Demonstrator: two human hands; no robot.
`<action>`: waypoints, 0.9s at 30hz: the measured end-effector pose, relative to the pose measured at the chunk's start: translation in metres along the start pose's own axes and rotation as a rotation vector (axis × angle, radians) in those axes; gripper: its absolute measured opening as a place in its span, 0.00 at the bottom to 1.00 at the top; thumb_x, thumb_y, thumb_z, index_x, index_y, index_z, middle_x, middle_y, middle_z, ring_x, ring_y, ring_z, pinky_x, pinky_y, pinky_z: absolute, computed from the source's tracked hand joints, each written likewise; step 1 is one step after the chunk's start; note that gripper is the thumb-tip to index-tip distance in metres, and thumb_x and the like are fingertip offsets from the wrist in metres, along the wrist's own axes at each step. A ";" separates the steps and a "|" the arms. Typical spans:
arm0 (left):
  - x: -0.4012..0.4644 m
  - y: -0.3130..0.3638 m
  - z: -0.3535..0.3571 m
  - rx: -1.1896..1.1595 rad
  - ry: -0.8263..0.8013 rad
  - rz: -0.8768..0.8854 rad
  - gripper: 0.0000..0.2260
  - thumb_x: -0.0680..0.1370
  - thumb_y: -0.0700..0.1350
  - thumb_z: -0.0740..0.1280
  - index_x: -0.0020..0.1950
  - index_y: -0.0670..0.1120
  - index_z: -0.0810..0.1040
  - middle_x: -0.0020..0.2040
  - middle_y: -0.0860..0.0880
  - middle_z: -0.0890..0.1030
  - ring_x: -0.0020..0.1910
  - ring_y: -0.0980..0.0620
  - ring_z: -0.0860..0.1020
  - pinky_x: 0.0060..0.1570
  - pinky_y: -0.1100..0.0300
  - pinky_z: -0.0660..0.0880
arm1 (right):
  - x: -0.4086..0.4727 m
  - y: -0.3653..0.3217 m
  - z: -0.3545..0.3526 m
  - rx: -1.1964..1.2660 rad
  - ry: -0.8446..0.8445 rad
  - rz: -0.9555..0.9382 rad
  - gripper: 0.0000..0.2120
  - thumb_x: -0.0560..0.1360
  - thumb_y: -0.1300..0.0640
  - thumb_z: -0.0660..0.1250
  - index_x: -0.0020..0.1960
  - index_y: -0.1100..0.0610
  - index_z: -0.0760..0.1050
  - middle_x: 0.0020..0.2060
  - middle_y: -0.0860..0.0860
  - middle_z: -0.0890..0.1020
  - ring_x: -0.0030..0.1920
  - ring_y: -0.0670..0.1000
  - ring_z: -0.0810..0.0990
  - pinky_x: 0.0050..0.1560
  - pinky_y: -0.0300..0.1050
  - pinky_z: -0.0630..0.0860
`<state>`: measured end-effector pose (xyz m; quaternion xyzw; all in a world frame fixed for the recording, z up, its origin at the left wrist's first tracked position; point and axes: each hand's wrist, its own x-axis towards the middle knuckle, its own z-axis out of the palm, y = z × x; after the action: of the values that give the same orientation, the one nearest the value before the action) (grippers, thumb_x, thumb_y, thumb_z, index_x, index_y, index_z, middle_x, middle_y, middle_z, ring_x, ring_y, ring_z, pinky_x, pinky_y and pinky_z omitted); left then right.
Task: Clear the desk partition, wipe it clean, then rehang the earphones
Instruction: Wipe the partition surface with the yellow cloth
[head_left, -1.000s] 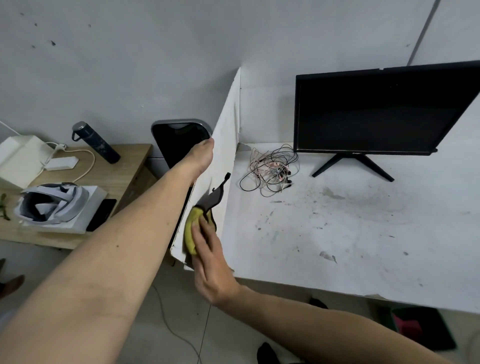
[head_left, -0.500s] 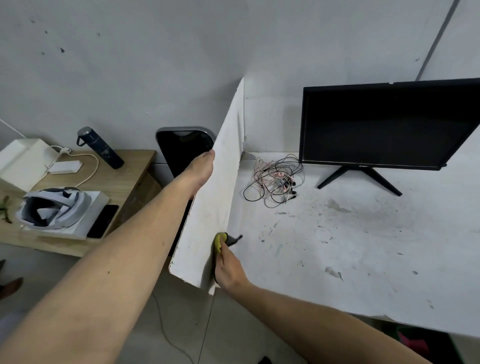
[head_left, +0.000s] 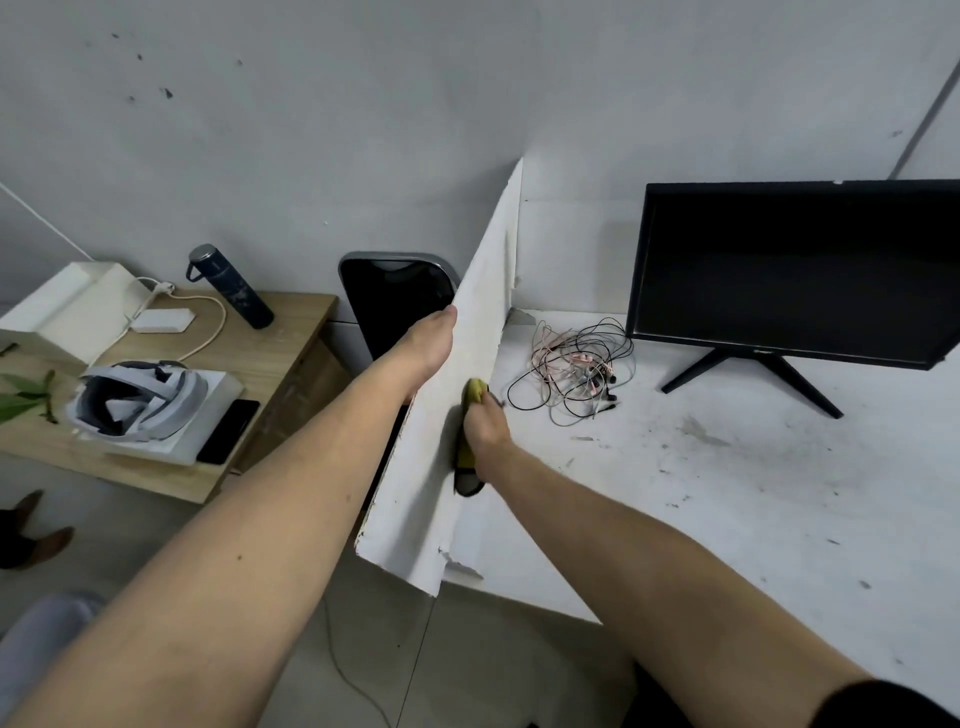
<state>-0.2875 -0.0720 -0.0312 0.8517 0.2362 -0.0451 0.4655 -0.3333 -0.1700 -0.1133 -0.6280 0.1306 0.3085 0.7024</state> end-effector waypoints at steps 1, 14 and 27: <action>0.000 0.000 0.000 -0.008 0.002 -0.008 0.26 0.80 0.58 0.52 0.71 0.46 0.72 0.70 0.45 0.74 0.68 0.44 0.72 0.71 0.48 0.66 | 0.001 -0.011 0.000 0.043 -0.004 -0.025 0.22 0.82 0.64 0.50 0.73 0.54 0.69 0.67 0.56 0.75 0.68 0.58 0.71 0.72 0.51 0.66; -0.020 0.014 -0.002 0.016 -0.047 -0.031 0.31 0.74 0.63 0.52 0.70 0.47 0.72 0.66 0.46 0.77 0.63 0.44 0.75 0.68 0.46 0.69 | -0.018 -0.023 -0.022 0.105 0.019 -0.122 0.22 0.80 0.60 0.52 0.71 0.48 0.70 0.61 0.49 0.78 0.62 0.53 0.76 0.68 0.53 0.72; -0.028 0.018 -0.011 -0.007 -0.051 -0.079 0.30 0.74 0.63 0.58 0.71 0.48 0.71 0.65 0.48 0.77 0.62 0.43 0.76 0.66 0.45 0.71 | -0.033 -0.019 -0.038 0.048 0.086 -0.174 0.18 0.81 0.60 0.51 0.64 0.46 0.72 0.55 0.48 0.78 0.54 0.51 0.74 0.57 0.44 0.70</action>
<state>-0.3056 -0.0814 -0.0030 0.8386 0.2578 -0.0843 0.4723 -0.3394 -0.2161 -0.0862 -0.6326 0.1130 0.2157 0.7352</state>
